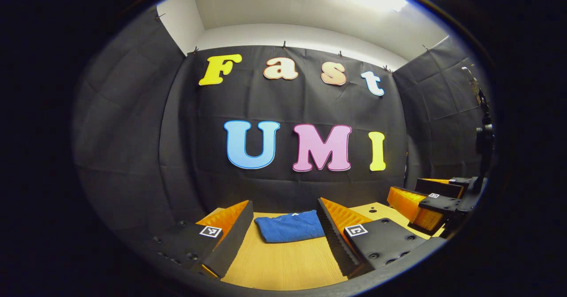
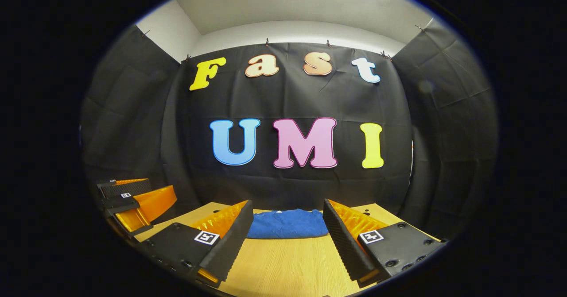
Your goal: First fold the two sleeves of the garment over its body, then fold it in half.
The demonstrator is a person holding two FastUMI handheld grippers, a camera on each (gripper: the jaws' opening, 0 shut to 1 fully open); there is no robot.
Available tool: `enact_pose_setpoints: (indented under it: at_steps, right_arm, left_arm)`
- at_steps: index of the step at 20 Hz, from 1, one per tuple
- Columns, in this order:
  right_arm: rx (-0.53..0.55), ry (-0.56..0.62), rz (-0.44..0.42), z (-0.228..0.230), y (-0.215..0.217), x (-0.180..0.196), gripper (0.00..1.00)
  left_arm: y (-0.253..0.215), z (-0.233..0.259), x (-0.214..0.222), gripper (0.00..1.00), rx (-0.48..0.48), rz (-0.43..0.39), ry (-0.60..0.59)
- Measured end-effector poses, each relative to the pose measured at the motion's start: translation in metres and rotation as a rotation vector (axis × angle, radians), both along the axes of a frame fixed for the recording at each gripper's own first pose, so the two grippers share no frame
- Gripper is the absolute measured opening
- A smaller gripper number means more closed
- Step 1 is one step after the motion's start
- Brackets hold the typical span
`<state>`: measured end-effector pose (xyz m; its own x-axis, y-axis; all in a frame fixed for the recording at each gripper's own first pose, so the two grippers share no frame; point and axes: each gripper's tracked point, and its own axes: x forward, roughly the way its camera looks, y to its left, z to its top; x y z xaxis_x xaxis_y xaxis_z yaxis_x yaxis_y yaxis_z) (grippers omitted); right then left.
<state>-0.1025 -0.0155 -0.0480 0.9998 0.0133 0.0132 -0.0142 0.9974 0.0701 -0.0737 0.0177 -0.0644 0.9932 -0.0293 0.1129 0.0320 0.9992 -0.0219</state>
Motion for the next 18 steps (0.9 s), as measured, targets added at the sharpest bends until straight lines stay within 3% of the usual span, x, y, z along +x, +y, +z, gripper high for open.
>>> enact_pose_setpoints:
  at_steps: [2,3,4,5,18]
  right_arm:
    - [-0.006,0.007,0.002,-0.004,-0.002,0.0,0.99]
    - [-0.009,0.014,0.001,-0.005,-0.005,-0.002,0.9]
    - [-0.01,0.018,-0.004,-0.003,-0.001,-0.003,0.9]
    - [-0.009,0.02,-0.002,-0.001,-0.003,-0.003,0.99]
    - [0.003,0.02,0.099,0.008,0.017,0.015,0.98]
  left_arm:
    - [-0.01,0.0,0.003,0.83,-0.034,-0.026,0.007]
    - [-0.011,-0.002,0.006,0.83,-0.039,-0.025,0.015]
    - [-0.01,0.0,0.006,0.83,-0.035,-0.013,0.017]
    - [-0.01,0.003,0.004,0.83,-0.027,-0.005,0.007]
    - [0.004,0.016,-0.008,0.83,0.006,0.042,0.006]
